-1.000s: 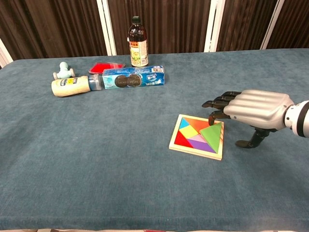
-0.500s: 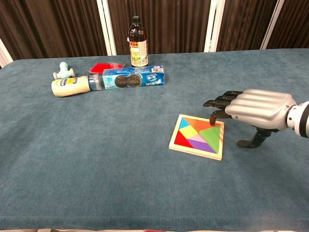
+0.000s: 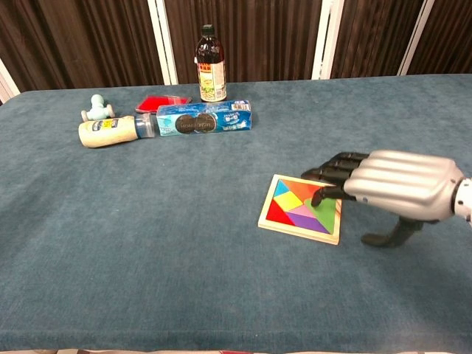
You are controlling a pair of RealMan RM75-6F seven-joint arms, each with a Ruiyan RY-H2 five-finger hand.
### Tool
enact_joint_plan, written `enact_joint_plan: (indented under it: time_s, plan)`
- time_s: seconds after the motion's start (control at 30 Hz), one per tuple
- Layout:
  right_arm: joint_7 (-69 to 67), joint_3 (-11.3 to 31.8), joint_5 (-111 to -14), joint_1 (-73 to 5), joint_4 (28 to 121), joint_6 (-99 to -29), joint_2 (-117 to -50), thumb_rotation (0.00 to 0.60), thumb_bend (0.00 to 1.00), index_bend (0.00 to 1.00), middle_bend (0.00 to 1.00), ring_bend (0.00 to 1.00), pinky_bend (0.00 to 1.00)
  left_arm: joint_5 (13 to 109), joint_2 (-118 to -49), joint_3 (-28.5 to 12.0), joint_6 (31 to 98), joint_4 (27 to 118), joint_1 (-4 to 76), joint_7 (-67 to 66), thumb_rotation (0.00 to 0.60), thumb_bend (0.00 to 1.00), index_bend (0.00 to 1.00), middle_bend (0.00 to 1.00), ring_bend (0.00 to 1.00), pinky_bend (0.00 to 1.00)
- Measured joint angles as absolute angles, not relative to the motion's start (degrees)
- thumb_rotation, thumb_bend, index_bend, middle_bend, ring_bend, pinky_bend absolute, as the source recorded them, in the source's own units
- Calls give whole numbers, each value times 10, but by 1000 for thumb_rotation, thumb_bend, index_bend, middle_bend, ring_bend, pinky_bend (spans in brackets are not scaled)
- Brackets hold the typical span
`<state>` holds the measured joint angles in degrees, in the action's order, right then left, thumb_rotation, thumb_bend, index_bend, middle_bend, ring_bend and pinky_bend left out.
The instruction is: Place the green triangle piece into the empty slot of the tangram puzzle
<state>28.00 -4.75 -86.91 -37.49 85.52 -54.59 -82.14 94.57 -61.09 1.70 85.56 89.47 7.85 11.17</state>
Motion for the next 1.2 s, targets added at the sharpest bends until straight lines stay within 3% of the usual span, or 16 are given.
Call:
enact_joint_plan:
  time_s: [1.2]
  plan:
    - [291, -42, -864, -362, 847, -528, -832, 600, 456, 348, 0, 0, 0, 960, -614, 28, 877, 887, 63, 115, 600, 412, 0, 0, 0, 18]
